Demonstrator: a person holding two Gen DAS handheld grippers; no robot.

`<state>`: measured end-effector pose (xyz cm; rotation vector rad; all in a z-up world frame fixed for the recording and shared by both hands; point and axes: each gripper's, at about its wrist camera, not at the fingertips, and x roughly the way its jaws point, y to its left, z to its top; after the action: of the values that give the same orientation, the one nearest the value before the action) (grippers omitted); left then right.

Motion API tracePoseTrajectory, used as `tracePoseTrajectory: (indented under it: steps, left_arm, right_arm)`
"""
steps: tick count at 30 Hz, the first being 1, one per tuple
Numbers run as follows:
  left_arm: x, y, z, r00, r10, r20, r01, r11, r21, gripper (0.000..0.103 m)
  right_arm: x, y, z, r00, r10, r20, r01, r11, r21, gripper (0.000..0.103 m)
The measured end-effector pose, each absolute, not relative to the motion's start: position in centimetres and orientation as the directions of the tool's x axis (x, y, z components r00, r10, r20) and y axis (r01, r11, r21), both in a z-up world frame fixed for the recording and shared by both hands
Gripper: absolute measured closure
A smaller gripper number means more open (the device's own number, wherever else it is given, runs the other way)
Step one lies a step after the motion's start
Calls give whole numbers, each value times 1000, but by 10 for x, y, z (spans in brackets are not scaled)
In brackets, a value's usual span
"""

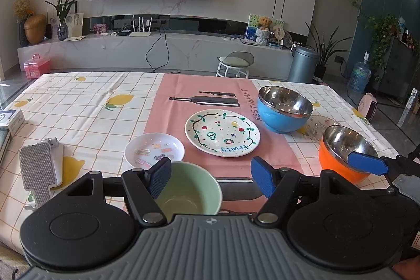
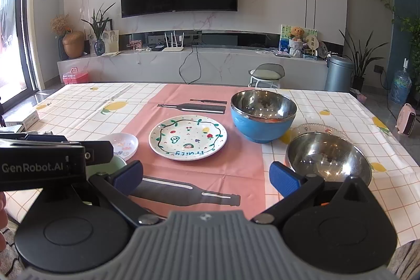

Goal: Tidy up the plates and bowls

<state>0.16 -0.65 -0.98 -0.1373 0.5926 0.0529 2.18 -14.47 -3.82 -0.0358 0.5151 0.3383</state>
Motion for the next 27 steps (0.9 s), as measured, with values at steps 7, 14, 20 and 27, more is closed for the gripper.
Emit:
tracePoseTrajectory:
  steps: [7,14,20,27]
  left_arm:
    - [2,-5,-11,827,12,-562,-92,989,-113,21]
    - [2,-5,-12,823,20,-567,-99,989,-109,21]
    - [2,-8,-10,824,17,-566,-92,990,-104,21]
    - [2,-8,-11,824,16,-566,-91,990,-104,21]
  right_arm:
    - [22,-144,-39,816,306,-491,-325,945,49,3]
    - [22,-144,-40,813,305,-495,-325,944,47,3]
    - [24,-144,-40,814,295,-501,-318,947,42,3]
    - [24,-144,-40,813,296,-502,-318,947,44,3]
